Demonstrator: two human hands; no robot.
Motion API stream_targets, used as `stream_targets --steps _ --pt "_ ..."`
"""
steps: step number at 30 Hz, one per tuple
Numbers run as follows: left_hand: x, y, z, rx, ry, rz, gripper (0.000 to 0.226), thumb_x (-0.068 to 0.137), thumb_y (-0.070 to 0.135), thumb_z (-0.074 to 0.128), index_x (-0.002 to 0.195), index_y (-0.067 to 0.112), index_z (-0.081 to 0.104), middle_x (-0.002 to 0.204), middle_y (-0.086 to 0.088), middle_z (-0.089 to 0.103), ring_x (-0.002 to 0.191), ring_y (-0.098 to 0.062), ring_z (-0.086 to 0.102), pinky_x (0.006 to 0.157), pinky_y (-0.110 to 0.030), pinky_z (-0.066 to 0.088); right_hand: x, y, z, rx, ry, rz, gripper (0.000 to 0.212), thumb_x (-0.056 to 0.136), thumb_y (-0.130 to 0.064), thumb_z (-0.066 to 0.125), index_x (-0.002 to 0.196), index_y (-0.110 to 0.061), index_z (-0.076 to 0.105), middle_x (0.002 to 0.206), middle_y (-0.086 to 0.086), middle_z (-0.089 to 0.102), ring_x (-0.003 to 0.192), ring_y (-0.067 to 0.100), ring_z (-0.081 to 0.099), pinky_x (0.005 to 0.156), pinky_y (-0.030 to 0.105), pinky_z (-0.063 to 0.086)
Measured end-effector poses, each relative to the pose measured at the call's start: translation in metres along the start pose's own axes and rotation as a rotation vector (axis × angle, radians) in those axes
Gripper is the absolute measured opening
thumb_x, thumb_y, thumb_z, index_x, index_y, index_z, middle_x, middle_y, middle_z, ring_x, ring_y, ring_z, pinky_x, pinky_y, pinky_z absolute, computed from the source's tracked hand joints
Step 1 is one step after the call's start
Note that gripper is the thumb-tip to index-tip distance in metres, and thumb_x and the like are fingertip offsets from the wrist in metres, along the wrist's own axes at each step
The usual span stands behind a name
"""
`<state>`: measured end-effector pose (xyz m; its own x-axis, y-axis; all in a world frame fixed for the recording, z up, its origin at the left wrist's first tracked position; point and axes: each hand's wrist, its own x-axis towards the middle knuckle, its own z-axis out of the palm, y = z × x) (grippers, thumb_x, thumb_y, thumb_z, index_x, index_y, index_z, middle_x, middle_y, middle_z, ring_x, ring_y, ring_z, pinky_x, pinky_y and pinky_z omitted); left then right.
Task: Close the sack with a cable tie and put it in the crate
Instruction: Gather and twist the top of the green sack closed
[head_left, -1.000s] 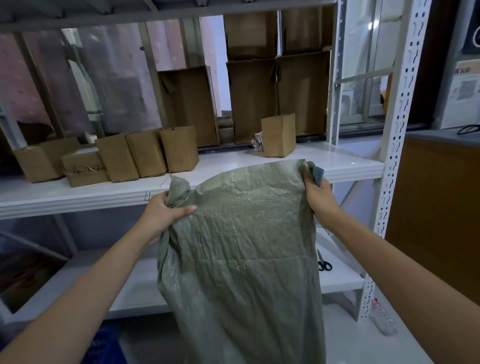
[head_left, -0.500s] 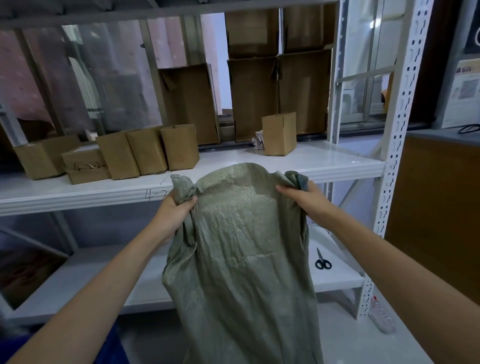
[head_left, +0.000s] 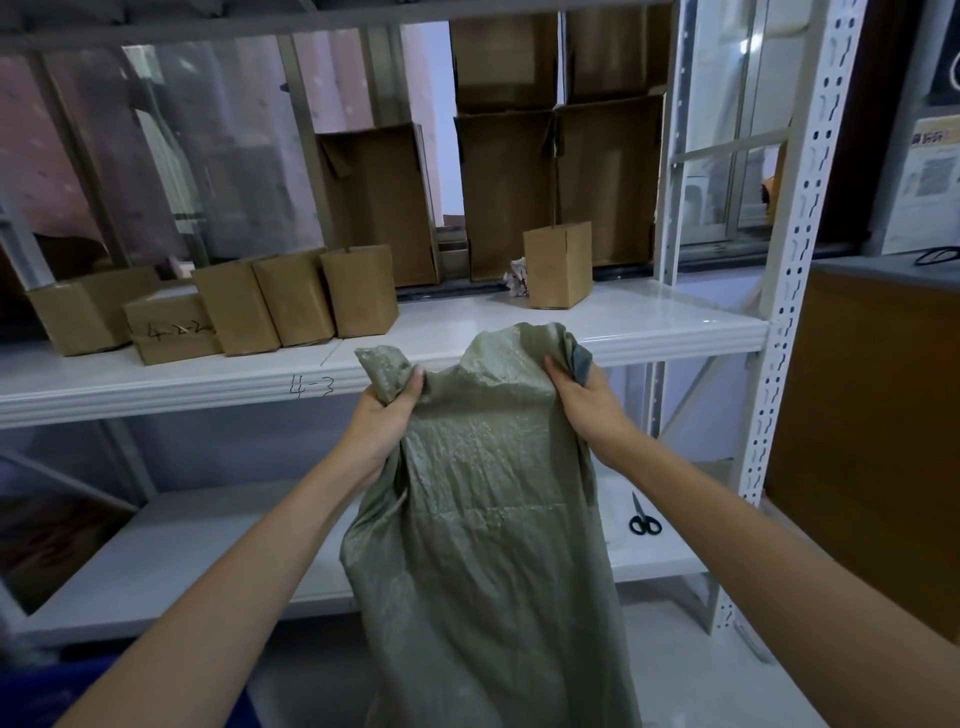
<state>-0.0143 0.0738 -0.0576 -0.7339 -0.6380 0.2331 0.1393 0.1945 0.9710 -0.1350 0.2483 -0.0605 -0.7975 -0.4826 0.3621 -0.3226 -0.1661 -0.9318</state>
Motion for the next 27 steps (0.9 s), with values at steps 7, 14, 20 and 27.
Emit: stream_targets --steps 7,14,20,27 --pt "-0.007 -0.002 -0.001 0.035 -0.145 0.046 0.028 0.059 0.013 0.085 0.078 0.012 0.065 0.064 0.011 0.073 0.070 -0.004 0.068 0.063 -0.015 0.053 -0.005 -0.005 0.007 0.141 -0.036 0.058 0.009 0.092 -0.042 0.055 0.089 -0.037 0.061 0.089 -0.011 0.066 0.086 0.008 0.063 0.074 0.021 0.050" --pt "-0.006 -0.001 -0.001 0.058 -0.005 0.101 0.021 0.071 0.000 0.077 0.088 0.002 0.066 0.086 -0.008 0.069 0.083 -0.021 0.067 0.079 -0.035 0.055 -0.006 -0.006 -0.002 0.078 -0.232 0.035 0.029 0.075 -0.009 0.079 0.094 -0.025 0.065 0.093 -0.007 0.072 0.080 0.000 0.070 0.067 0.015 0.055" --pt "-0.007 -0.005 -0.002 -0.056 -0.131 -0.161 0.033 0.075 0.022 0.077 0.103 0.009 0.067 0.107 -0.011 0.071 0.100 -0.025 0.067 0.098 -0.040 0.049 -0.005 0.002 -0.006 0.139 -0.083 0.006 0.022 0.078 -0.011 0.077 0.090 -0.027 0.069 0.089 -0.007 0.073 0.080 0.004 0.070 0.075 0.018 0.056" --pt "-0.001 0.005 0.010 -0.140 -0.092 -0.103 0.022 0.085 0.021 0.067 0.103 0.009 0.062 0.103 -0.011 0.068 0.108 -0.033 0.062 0.101 -0.047 0.045 -0.005 -0.001 0.003 0.114 -0.048 0.026 0.009 0.094 -0.028 0.059 0.100 -0.033 0.061 0.096 -0.012 0.066 0.090 0.001 0.063 0.084 0.023 0.052"
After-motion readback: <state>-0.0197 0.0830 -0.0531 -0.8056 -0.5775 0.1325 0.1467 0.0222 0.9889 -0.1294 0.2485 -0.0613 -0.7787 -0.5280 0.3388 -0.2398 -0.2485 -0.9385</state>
